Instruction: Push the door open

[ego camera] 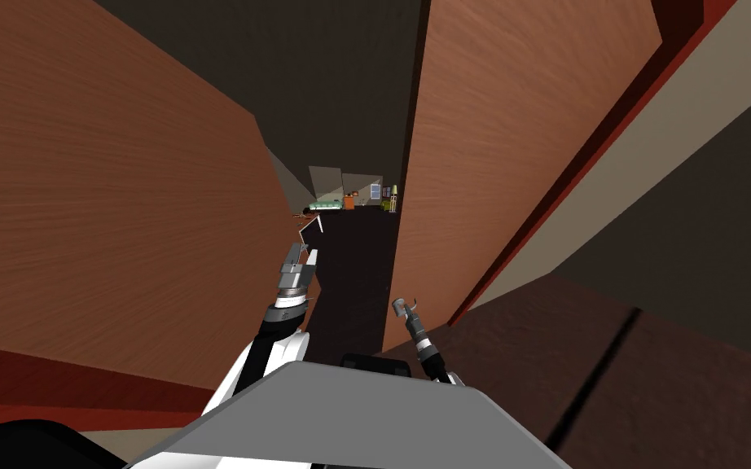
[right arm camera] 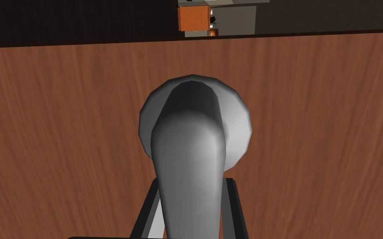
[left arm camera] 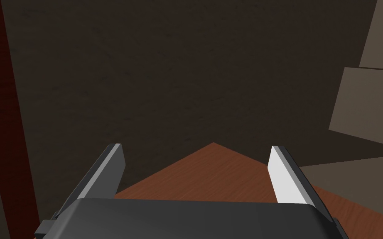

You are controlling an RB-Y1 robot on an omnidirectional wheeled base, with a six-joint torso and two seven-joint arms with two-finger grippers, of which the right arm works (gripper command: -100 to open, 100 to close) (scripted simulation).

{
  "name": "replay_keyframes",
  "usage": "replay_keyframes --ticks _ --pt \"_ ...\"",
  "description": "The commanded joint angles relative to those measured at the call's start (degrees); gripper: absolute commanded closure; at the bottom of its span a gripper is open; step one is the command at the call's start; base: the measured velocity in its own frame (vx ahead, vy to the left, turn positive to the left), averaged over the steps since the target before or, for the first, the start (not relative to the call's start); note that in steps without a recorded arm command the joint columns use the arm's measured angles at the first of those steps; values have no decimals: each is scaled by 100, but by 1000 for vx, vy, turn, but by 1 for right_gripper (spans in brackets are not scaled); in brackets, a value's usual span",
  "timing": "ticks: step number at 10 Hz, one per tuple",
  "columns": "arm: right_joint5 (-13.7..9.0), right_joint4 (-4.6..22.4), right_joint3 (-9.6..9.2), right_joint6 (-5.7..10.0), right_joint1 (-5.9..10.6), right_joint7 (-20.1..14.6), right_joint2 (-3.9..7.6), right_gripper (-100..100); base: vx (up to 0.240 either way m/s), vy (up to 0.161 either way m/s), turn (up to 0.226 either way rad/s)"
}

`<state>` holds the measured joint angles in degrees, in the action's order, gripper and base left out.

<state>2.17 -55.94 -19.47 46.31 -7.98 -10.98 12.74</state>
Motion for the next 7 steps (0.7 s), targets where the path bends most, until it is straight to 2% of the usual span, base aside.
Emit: replay_keyframes --ticks 1,7 --pt "-30 13 84 -3 55 31 -21 100 151 72 -39" --pt "-175 219 507 -79 224 218 -178 100 150 90 -35"
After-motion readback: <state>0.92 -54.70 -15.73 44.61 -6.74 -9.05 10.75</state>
